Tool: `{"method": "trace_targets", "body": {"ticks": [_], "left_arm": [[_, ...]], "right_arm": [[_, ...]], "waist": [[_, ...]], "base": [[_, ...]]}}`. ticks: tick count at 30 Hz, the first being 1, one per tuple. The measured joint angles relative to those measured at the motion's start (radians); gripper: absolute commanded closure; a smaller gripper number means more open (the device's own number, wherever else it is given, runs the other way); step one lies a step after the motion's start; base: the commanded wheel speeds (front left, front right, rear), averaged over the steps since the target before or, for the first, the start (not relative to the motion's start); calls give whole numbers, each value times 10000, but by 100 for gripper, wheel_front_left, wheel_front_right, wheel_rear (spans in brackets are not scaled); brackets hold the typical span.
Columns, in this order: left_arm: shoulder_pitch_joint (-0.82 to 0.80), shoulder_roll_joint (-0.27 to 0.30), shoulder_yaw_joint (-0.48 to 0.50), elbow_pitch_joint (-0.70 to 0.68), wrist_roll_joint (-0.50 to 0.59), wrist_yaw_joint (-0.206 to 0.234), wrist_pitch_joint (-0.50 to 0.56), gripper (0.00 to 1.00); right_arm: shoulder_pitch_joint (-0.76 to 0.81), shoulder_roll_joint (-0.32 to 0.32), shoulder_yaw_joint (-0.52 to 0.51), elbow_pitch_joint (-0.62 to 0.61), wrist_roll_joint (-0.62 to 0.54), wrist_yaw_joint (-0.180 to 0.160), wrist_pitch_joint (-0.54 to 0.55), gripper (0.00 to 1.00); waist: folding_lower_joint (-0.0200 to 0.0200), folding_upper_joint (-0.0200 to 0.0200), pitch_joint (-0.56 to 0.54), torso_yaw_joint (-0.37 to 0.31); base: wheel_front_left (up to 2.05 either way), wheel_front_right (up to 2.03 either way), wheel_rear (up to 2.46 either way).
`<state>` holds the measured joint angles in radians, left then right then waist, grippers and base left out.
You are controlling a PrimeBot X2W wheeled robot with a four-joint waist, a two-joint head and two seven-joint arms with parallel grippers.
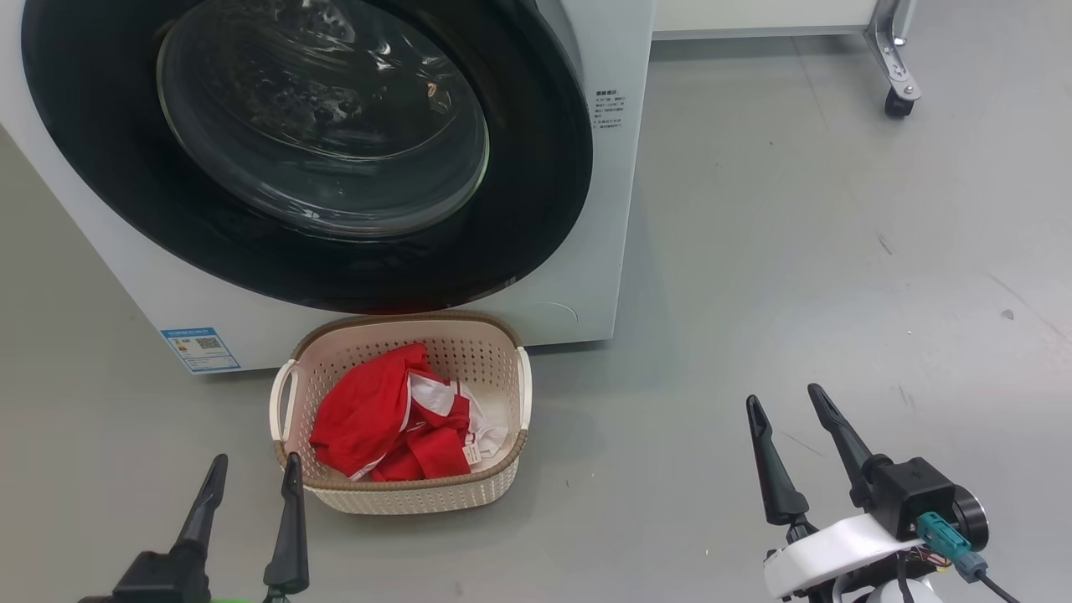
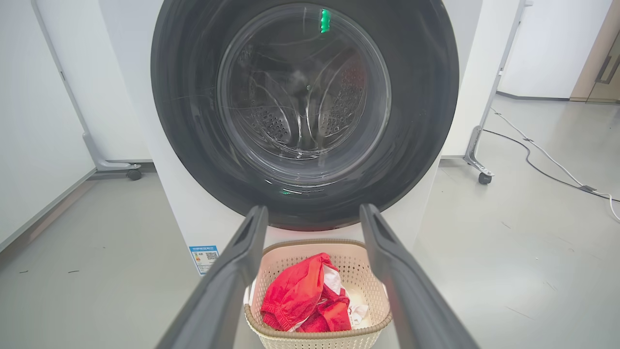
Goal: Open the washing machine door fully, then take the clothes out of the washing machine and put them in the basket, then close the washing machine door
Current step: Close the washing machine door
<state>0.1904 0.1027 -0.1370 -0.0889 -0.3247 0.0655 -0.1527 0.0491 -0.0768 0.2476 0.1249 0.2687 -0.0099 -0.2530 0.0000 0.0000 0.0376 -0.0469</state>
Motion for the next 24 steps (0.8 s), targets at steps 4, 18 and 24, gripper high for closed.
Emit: {"method": "trace_targets", "body": {"ticks": [4,18,24], "left_arm": [[3,-12,-25,2,10,12,-61,0],[8,-111,-201,-219,65,46,-73,0],[-41,-123,-355,-407,111,44,-84,0]], "right_arm": [[0,0,2,-2,-2,4,0,52],[-270,17,-27,13,12,219,0,100],[-1368,-44,138,132,2,531,132,100]], "waist": [[0,0,-21,4],[0,0,239,70],[0,0,579,152]], "base": [[0,0,0],[0,0,0],[0,0,0]]}}
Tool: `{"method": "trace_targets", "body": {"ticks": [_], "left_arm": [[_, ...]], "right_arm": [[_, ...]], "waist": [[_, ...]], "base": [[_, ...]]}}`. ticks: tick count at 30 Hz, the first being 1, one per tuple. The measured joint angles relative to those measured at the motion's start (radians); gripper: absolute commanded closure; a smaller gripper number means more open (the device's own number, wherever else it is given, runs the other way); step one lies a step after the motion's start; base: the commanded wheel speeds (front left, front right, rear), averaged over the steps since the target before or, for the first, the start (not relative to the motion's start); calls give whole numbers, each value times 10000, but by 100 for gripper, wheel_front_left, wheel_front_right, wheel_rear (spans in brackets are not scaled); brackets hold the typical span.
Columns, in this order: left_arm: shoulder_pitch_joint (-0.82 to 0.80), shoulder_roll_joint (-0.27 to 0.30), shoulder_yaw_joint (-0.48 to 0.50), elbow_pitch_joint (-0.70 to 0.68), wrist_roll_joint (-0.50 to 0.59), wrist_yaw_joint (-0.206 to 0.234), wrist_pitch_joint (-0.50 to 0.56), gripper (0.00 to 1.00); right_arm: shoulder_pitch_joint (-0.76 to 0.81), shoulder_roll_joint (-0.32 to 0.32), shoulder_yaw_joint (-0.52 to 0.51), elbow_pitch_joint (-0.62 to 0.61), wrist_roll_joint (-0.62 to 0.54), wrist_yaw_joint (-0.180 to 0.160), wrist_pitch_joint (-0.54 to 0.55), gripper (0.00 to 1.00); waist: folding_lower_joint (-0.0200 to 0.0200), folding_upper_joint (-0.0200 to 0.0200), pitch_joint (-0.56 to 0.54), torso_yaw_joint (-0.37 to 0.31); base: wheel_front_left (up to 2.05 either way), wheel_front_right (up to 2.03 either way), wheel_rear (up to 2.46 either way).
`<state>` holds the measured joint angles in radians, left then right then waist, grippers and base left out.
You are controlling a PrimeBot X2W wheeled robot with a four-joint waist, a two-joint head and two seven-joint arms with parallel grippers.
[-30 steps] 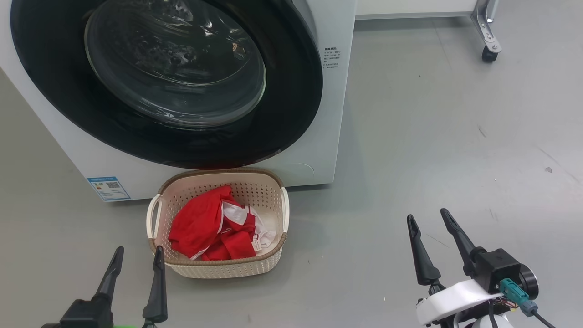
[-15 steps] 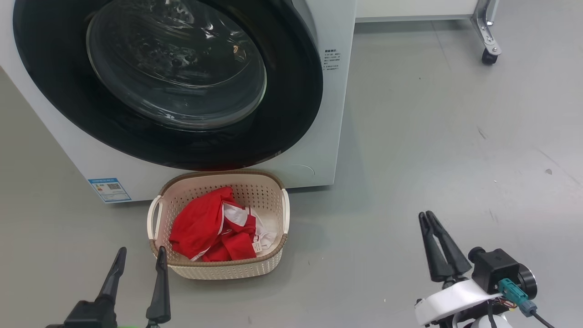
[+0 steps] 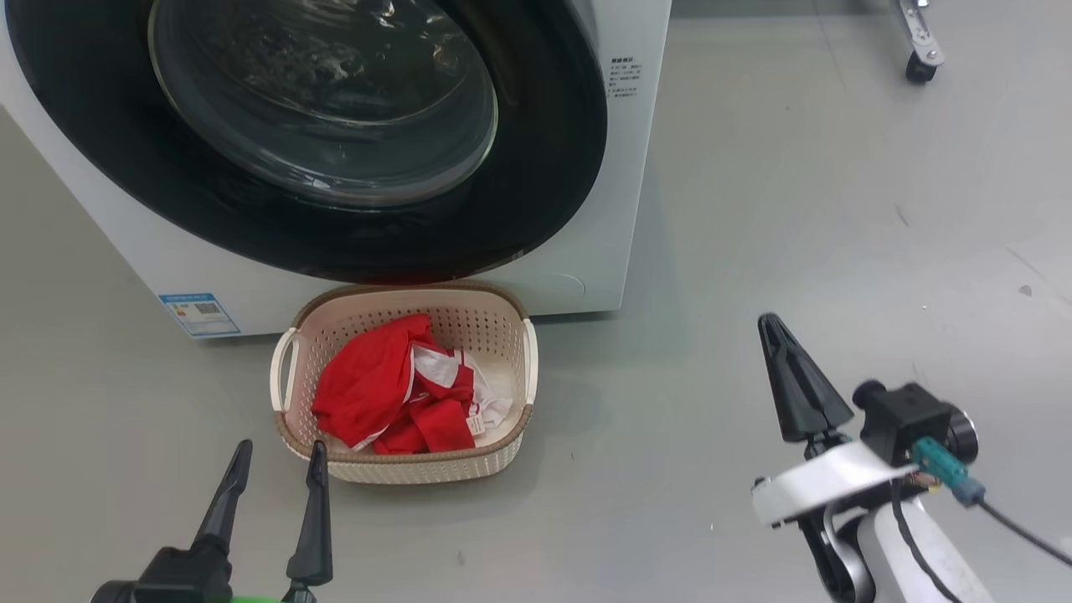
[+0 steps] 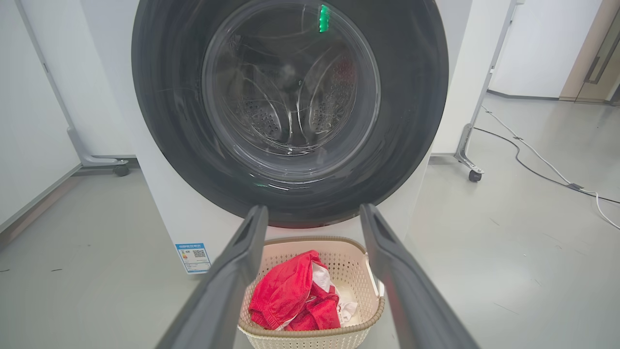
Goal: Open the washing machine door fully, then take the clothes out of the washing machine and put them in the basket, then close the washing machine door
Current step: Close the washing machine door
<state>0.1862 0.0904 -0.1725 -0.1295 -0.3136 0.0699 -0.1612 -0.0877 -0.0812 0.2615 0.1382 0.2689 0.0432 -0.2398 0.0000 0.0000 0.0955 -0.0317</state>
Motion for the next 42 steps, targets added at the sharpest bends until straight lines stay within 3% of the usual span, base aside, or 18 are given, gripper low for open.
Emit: {"method": "trace_targets", "body": {"ticks": [21,42], "left_arm": [[-1316,-117,-823,-437,291,-236,-176,0],[-2275,-257,-1223,-2,334,-460,-439,0]], "right_arm": [[-4306,-211,40,1116,-88,426,1122,100],[-7530,-439,-23,3590,56,688,1816,100]], "waist": [[0,0,1654,887],[0,0,2958,2141]], "base": [[0,0,0],[0,0,0]]}}
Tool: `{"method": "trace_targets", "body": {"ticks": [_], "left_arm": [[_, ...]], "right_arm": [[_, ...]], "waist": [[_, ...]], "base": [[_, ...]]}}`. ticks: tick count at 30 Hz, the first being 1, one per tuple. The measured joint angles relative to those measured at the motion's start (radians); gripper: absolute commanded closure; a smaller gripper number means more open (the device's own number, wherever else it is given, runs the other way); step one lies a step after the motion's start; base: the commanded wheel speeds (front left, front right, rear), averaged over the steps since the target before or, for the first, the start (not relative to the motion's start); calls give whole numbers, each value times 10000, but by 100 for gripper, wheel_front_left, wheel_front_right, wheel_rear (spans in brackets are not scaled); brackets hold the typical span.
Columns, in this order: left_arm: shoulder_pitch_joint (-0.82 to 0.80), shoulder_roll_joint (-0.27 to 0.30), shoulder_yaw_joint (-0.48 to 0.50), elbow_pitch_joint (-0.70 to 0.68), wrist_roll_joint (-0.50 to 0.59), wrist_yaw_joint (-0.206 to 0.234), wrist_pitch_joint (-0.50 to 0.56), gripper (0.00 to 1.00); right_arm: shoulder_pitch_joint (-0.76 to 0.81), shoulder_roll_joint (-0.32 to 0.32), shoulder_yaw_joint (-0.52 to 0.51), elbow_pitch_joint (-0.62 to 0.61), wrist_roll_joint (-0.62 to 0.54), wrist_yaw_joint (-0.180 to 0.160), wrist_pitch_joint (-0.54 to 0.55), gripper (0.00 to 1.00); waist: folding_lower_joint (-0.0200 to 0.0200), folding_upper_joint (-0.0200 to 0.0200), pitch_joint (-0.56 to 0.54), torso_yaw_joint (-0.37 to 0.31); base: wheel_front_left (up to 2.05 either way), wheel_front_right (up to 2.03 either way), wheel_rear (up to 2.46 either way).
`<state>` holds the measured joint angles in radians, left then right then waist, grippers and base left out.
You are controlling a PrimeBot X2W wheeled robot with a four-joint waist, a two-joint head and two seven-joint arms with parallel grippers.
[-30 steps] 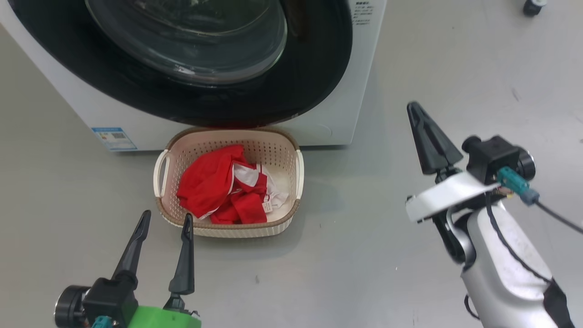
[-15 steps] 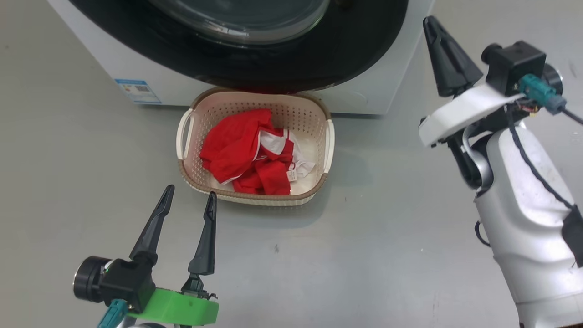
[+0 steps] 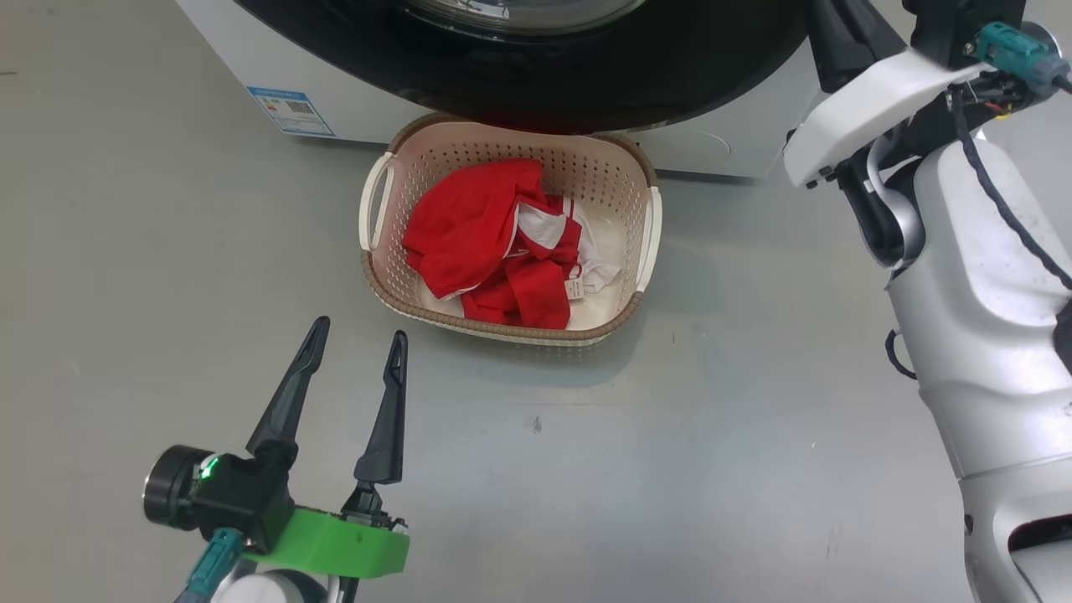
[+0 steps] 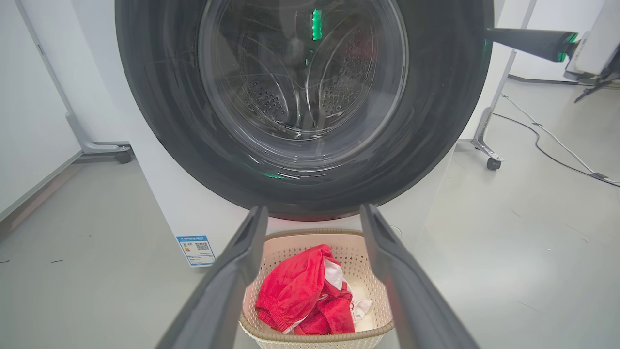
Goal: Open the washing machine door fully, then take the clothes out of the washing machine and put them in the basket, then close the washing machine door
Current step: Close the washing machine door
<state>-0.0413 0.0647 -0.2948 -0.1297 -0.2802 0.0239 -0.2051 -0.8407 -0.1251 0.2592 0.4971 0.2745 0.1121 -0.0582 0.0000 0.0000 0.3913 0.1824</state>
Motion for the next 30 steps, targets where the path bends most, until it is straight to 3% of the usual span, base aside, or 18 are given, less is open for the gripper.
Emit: {"method": "trace_targets", "body": {"ticks": [30], "left_arm": [[-1019,-159,-600,407,-4,-205,-249,0]], "right_arm": [[-2565,-508,-351,1871,56,102,-548,100]], "waist": [[0,0,1059,613]], "base": [[0,0,0]]}}
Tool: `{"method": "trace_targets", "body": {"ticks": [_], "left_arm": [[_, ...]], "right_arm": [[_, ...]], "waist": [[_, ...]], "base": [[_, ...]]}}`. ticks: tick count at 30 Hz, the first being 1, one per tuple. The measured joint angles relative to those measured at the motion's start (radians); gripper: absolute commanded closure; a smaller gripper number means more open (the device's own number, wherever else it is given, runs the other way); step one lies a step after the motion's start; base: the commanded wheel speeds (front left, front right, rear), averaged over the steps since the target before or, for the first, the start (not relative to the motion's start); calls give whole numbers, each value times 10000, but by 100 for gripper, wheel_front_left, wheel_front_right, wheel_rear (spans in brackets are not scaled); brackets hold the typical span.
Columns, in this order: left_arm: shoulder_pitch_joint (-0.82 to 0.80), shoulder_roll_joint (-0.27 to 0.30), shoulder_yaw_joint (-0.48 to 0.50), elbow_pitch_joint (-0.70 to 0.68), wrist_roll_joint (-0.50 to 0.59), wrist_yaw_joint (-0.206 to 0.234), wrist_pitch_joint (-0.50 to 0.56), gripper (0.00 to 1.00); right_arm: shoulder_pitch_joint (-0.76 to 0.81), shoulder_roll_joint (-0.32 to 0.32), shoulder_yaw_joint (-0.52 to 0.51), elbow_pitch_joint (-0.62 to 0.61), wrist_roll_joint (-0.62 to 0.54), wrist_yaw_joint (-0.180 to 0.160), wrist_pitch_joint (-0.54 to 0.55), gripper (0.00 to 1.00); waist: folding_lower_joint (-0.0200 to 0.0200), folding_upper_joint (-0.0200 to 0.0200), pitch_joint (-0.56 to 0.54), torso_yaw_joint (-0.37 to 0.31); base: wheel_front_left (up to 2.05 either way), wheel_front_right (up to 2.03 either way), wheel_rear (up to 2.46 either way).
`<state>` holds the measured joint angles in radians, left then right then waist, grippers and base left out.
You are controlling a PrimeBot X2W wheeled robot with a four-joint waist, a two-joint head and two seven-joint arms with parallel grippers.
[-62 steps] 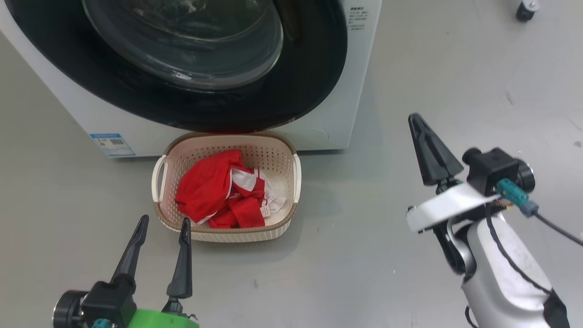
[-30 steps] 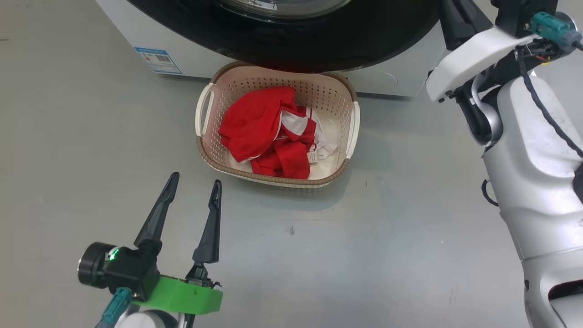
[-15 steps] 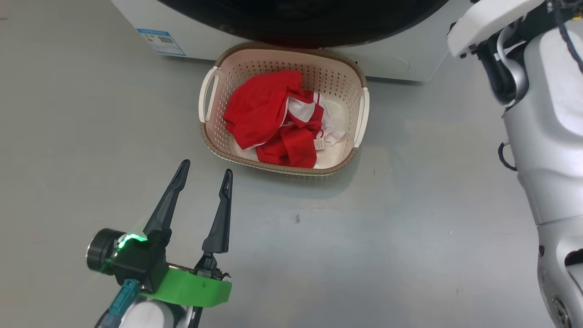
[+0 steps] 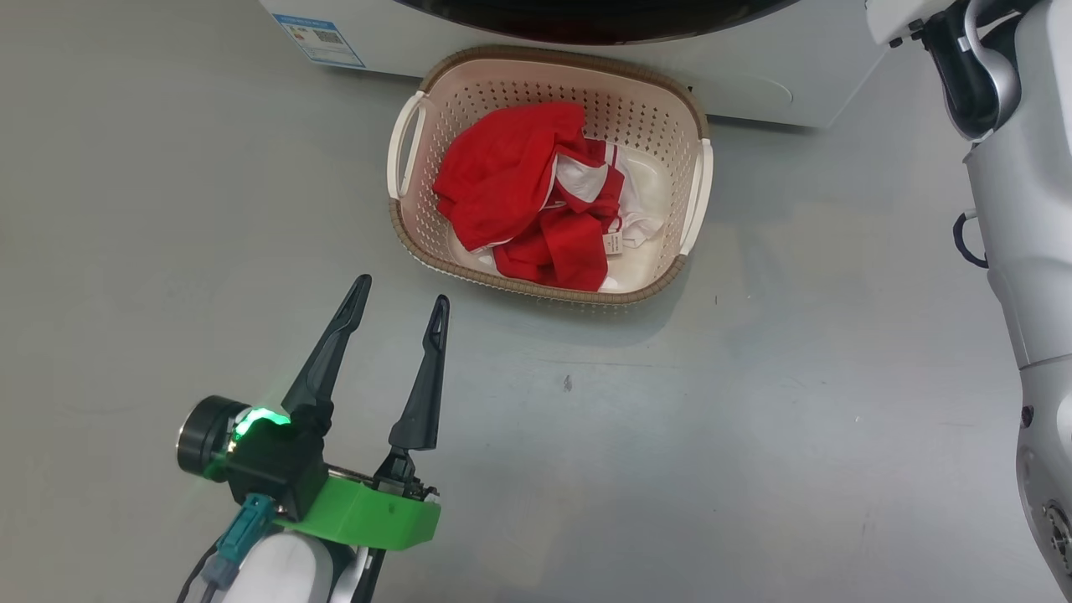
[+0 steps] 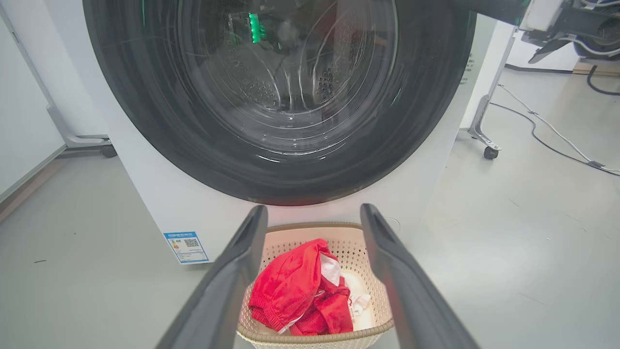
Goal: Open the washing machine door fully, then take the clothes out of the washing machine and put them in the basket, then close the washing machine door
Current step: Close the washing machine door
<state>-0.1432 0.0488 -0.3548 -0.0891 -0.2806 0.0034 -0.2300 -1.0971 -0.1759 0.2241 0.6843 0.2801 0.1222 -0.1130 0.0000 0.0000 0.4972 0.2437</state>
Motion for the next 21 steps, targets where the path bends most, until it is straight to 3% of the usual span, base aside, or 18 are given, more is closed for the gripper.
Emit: {"method": "trace_targets", "body": {"ticks": [21], "left_arm": [[-116,-19,176,546,-42,105,-104,0]], "right_arm": [[406,558,387,872,387,-4,-1231,100]], "waist": [[0,0,-379,-196]], "base": [[0,0,0]]}}
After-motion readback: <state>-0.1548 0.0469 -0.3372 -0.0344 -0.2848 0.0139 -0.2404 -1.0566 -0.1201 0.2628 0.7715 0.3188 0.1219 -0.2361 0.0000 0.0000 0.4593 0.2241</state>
